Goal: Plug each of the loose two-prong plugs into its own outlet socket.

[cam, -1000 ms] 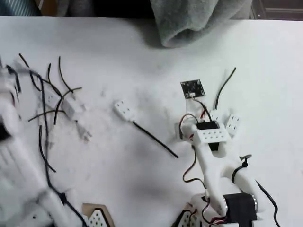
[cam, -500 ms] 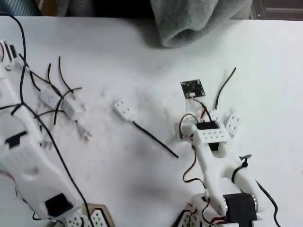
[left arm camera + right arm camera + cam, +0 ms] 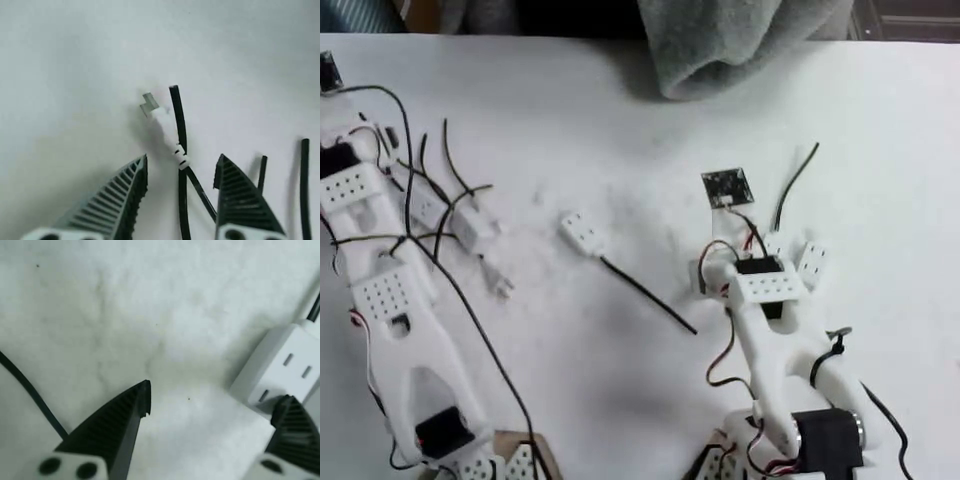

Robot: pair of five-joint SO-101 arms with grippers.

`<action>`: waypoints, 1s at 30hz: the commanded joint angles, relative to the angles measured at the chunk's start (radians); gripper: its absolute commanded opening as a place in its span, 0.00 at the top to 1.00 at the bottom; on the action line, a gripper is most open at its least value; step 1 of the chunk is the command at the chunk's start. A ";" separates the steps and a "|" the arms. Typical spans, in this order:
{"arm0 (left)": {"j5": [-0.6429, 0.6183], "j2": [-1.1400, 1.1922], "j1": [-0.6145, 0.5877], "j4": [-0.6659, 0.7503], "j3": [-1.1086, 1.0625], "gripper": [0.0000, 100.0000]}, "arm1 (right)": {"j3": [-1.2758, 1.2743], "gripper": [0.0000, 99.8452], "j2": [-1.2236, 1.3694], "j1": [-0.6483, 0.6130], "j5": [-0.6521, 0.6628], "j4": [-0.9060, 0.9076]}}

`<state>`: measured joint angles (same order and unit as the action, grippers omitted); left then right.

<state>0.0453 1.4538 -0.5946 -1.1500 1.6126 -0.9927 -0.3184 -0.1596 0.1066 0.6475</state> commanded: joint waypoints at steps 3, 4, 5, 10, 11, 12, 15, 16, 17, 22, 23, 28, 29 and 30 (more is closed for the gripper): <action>-0.009 0.065 -0.013 0.101 0.054 0.77 | -0.003 0.62 -0.031 -0.044 0.078 -0.016; -0.009 0.073 -0.015 0.101 0.054 0.77 | -0.006 0.62 -0.031 -0.044 0.078 -0.018; -0.009 0.084 -0.016 0.103 0.054 0.77 | -0.006 0.62 -0.031 -0.044 0.078 -0.018; -0.005 0.128 -0.018 0.117 0.054 0.79 | -0.006 0.62 -0.031 -0.044 0.077 -0.018; -0.003 0.134 -0.016 0.117 0.054 0.81 | -0.006 0.62 -0.031 -0.044 0.077 -0.018; -0.003 0.139 -0.016 0.117 0.054 0.84 | -0.006 0.62 -0.031 -0.044 0.077 -0.018; -0.002 0.142 -0.016 0.112 0.054 0.94 | -0.006 0.62 -0.031 -0.044 0.077 -0.018; -0.002 0.142 -0.016 0.110 0.054 0.97 | -0.006 0.62 -0.031 -0.044 0.077 -0.018; -0.002 0.139 -0.018 0.109 0.054 0.98 | -0.006 0.62 -0.031 -0.044 0.077 -0.018; -0.002 0.108 -0.021 0.074 0.058 0.98 | -0.006 0.62 -0.031 -0.044 0.077 -0.018; -0.002 0.091 -0.022 0.057 0.058 0.98 | -0.006 0.62 -0.031 -0.044 0.077 -0.018; -0.003 -0.050 -0.031 -0.061 0.060 0.98 | -0.011 0.62 -0.031 -0.044 0.077 -0.041; -0.003 -0.085 -0.031 -0.101 0.060 0.98 | -0.011 0.62 -0.031 -0.044 0.077 -0.042; -0.002 -0.122 -0.031 -0.143 0.060 0.98 | -0.011 0.62 -0.031 -0.044 0.077 -0.042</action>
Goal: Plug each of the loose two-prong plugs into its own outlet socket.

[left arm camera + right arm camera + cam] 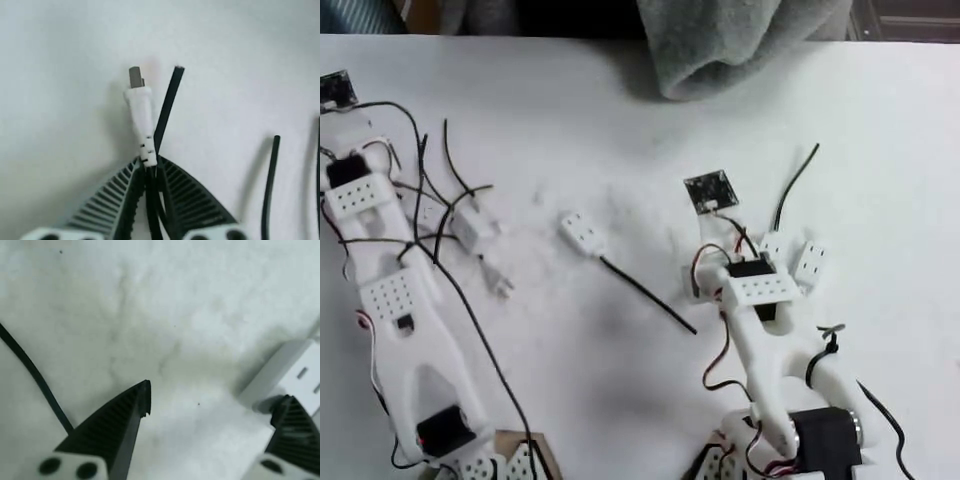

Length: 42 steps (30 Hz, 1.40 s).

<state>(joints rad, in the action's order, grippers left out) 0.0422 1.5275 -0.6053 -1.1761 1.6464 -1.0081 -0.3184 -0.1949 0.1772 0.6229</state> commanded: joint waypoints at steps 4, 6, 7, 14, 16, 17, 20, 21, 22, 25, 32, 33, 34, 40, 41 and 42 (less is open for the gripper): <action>0.032 -0.321 -0.018 -0.313 0.025 0.98 | 0.005 0.62 -0.031 -0.008 0.006 -0.018; 0.118 -0.360 -0.004 -0.417 0.021 0.98 | 0.005 0.62 -0.031 -0.008 0.006 -0.018; 0.169 -0.369 0.004 -0.479 0.021 0.98 | 0.005 0.62 -0.031 -0.008 0.006 -0.018; 0.374 -0.369 -0.056 -0.614 -0.069 0.98 | 0.005 0.62 -0.031 -0.008 0.008 -0.013; 0.457 -0.369 -0.087 -0.615 -0.097 0.98 | 0.005 0.62 -0.031 -0.008 0.008 -0.013; 0.489 -0.369 -0.104 -0.615 -0.100 0.98 | 0.005 0.62 -0.031 -0.008 0.008 -0.015; 0.565 -0.369 -0.153 -0.615 -0.100 0.98 | 0.005 0.62 -0.031 -0.008 0.008 -0.016; 0.603 -0.369 -0.165 -0.615 -0.107 0.98 | 0.005 0.62 -0.031 -0.008 0.008 -0.016; 0.652 -0.364 -0.179 -0.617 -0.110 0.98 | 0.005 0.62 -0.031 -0.008 0.008 -0.016; 0.806 -0.369 -0.220 -0.617 -0.215 0.98 | 0.005 0.62 -0.031 -0.008 0.008 -0.016; 1.301 -0.367 -0.340 -0.609 -0.459 0.97 | 0.005 0.62 -0.031 -0.008 0.006 -0.016; 1.313 -0.367 -0.349 -0.609 -0.459 0.96 | 0.005 0.62 -0.031 -0.008 0.006 -0.016; 1.310 -0.367 -0.354 -0.608 -0.459 0.94 | 0.005 0.62 -0.031 -0.008 0.006 -0.016; 1.211 -0.361 -0.352 -0.608 -0.353 0.77 | 0.005 0.62 -0.031 -0.008 0.008 -0.013; 1.197 -0.361 -0.351 -0.608 -0.325 0.76 | 0.005 0.62 -0.031 -0.008 0.008 -0.013; 1.186 -0.364 -0.349 -0.609 -0.299 0.75 | 0.005 0.62 -0.031 -0.008 0.009 -0.013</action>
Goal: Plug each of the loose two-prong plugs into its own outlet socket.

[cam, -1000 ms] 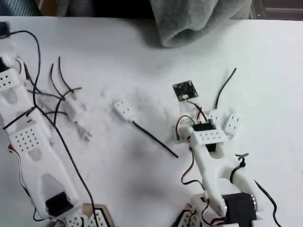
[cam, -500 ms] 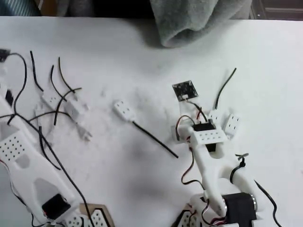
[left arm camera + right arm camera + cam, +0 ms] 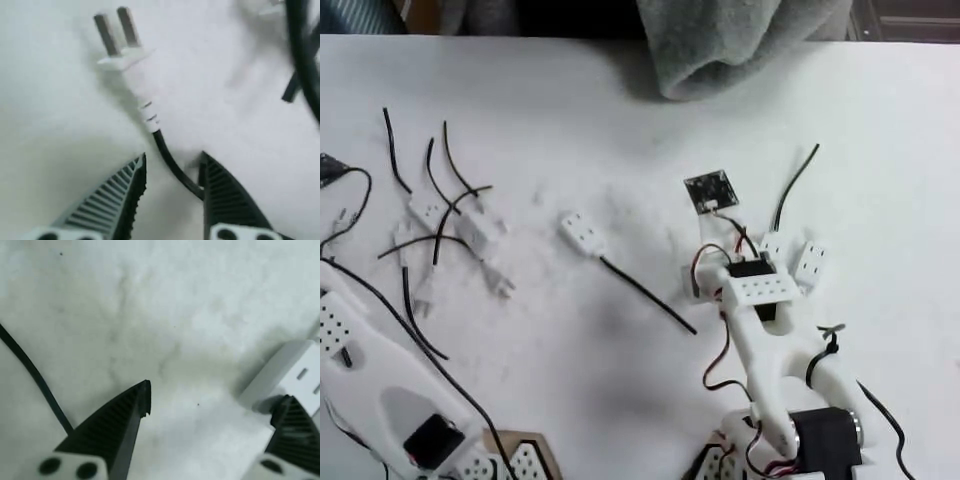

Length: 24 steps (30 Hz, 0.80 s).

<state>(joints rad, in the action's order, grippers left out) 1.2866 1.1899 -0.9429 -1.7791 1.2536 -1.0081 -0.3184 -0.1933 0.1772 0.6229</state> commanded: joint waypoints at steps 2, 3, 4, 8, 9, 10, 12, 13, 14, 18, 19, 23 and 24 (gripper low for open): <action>-0.069 -0.030 -0.002 -0.006 0.141 0.74 | 0.005 0.62 -0.031 -0.010 0.011 -0.013; -0.071 -0.030 0.001 -0.008 0.163 0.74 | 0.005 0.62 -0.031 -0.010 0.011 -0.013; -0.081 -0.030 0.004 -0.008 0.181 0.73 | 0.005 0.62 -0.031 -0.010 0.011 -0.013; -0.140 -0.021 0.050 -0.005 0.229 0.71 | 0.005 0.62 -0.031 -0.010 0.012 -0.013; -0.152 -0.019 0.068 -0.005 0.232 0.71 | 0.005 0.62 -0.031 -0.010 0.012 -0.013; -0.169 -0.019 0.090 -0.003 0.232 0.71 | 0.005 0.62 -0.031 -0.010 0.012 -0.013; -0.212 -0.018 0.125 0.011 0.230 0.71 | 0.005 0.62 -0.031 -0.010 0.012 -0.013; -0.233 -0.008 0.140 0.025 0.230 0.71 | 0.005 0.62 -0.031 -0.010 0.012 -0.013; -0.252 0.008 0.153 0.043 0.232 0.71 | 0.005 0.62 -0.031 -0.010 0.012 -0.013; -0.269 0.093 0.156 0.138 0.239 0.71 | 0.005 0.62 -0.031 -0.010 0.012 -0.013; -0.269 0.108 0.145 0.153 0.239 0.71 | 0.005 0.62 -0.031 -0.010 0.012 -0.013; -0.265 0.120 0.102 0.181 0.241 0.71 | 0.005 0.62 -0.031 -0.010 0.012 -0.015; -0.265 0.120 0.096 0.181 0.241 0.71 | 0.005 0.62 -0.031 -0.010 0.012 -0.016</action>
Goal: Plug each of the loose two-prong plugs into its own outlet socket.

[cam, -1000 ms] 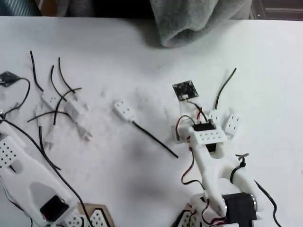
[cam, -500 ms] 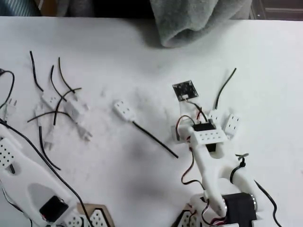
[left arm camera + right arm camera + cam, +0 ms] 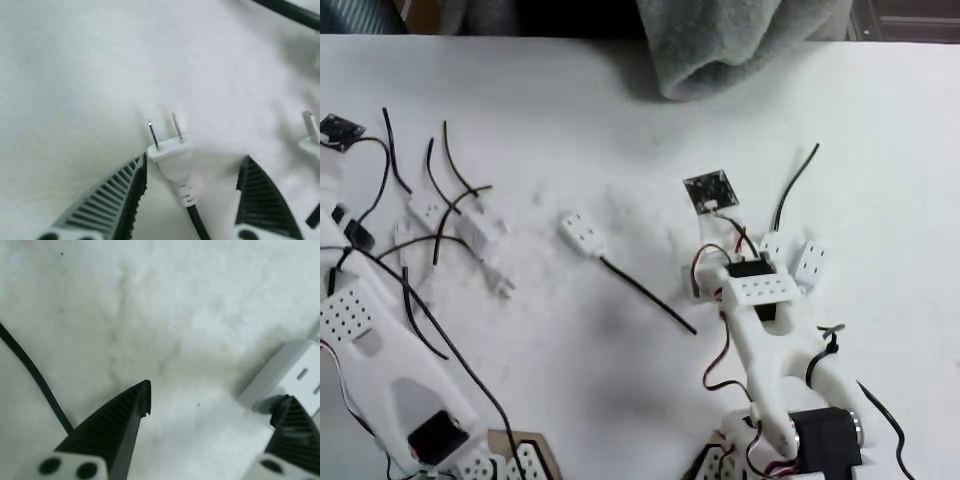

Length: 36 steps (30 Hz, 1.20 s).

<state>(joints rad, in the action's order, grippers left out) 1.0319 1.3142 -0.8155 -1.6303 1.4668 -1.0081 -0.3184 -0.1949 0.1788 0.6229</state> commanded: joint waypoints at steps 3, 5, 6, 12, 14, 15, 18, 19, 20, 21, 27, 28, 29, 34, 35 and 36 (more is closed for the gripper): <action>-0.011 -0.004 -0.041 0.031 0.032 0.71 | 0.005 0.62 -0.031 -0.008 0.011 -0.016; -0.011 0.005 -0.044 0.028 0.057 0.71 | 0.005 0.62 -0.031 -0.008 0.011 -0.016; -0.011 0.007 -0.044 0.028 0.058 0.71 | 0.005 0.62 -0.031 -0.008 0.011 -0.016; -0.012 0.008 -0.028 0.063 -0.043 0.71 | 0.005 0.62 -0.031 -0.008 0.011 -0.015; -0.014 0.008 -0.028 0.086 -0.077 0.72 | 0.005 0.62 -0.031 -0.008 0.011 -0.015; -0.012 0.008 -0.028 0.087 -0.087 0.73 | 0.005 0.62 -0.031 -0.008 0.011 -0.015; -0.011 0.008 -0.022 0.083 -0.094 0.84 | 0.005 0.62 -0.031 -0.008 0.011 -0.015; -0.011 0.008 -0.021 0.080 -0.095 0.88 | 0.005 0.62 -0.031 -0.008 0.011 -0.015; -0.011 0.008 -0.018 0.080 -0.094 0.92 | 0.005 0.62 -0.031 -0.008 0.011 -0.015; -0.011 0.008 -0.016 0.083 -0.094 0.97 | 0.005 0.62 -0.031 -0.008 0.011 -0.015; -0.011 -0.001 -0.016 0.074 -0.089 0.95 | 0.005 0.62 -0.031 -0.008 0.011 -0.015; -0.011 -0.004 -0.016 0.055 -0.087 0.95 | 0.005 0.62 -0.031 -0.008 0.011 -0.015; -0.009 -0.005 -0.018 0.023 -0.083 0.95 | 0.005 0.62 -0.031 -0.008 0.011 -0.015; 0.077 -0.044 -0.016 -0.158 0.021 0.98 | 0.005 0.62 -0.031 -0.008 0.011 -0.016; 0.069 -0.056 -0.021 -0.158 0.029 0.98 | 0.005 0.62 -0.031 -0.008 0.011 -0.018; 0.064 -0.070 -0.033 -0.158 0.032 0.98 | 0.005 0.62 -0.031 -0.008 0.011 -0.018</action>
<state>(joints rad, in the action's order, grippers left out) 1.0840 1.3142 -0.8247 -1.7499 1.4561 -1.0081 -0.3184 -0.1964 0.1803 0.6229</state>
